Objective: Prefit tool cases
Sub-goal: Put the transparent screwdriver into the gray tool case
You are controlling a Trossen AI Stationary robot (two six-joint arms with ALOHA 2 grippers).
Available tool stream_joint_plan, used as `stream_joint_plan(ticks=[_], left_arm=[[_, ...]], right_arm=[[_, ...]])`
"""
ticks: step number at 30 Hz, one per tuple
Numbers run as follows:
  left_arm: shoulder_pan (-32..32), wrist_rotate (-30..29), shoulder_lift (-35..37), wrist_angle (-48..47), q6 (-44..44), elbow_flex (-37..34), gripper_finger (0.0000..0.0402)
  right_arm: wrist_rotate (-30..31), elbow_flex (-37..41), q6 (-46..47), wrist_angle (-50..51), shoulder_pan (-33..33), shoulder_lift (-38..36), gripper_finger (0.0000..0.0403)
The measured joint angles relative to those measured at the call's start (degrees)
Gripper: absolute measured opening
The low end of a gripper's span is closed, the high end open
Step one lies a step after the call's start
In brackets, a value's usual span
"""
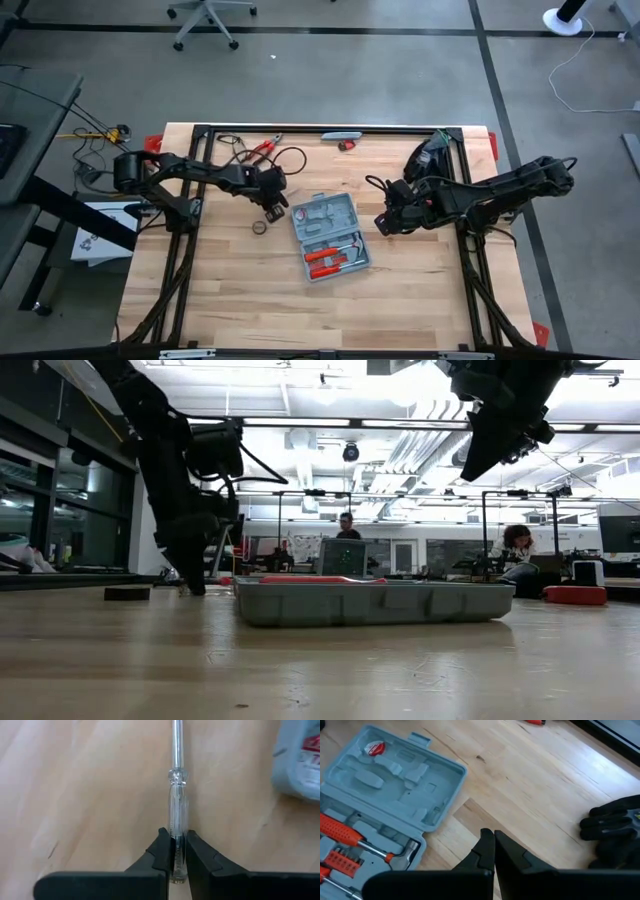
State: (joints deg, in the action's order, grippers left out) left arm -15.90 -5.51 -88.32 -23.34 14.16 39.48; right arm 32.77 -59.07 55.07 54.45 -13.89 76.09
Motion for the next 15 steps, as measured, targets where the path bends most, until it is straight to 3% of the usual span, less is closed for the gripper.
stream_joint_plan(ticks=[7, 15], left_arm=[[-1.1, 0.4, 6.4, -0.3, 4.2, -0.2, 0.0022], [4.9, 8.3, 12.5, 5.9, 14.2, -0.1, 0.0022]], right_arm=[[0.7, 0.0, 0.4, 2.3, 0.0, 0.0, 0.0000], [1.5, 0.0, 0.4, 2.8, 0.0, 0.0, 0.0000]])
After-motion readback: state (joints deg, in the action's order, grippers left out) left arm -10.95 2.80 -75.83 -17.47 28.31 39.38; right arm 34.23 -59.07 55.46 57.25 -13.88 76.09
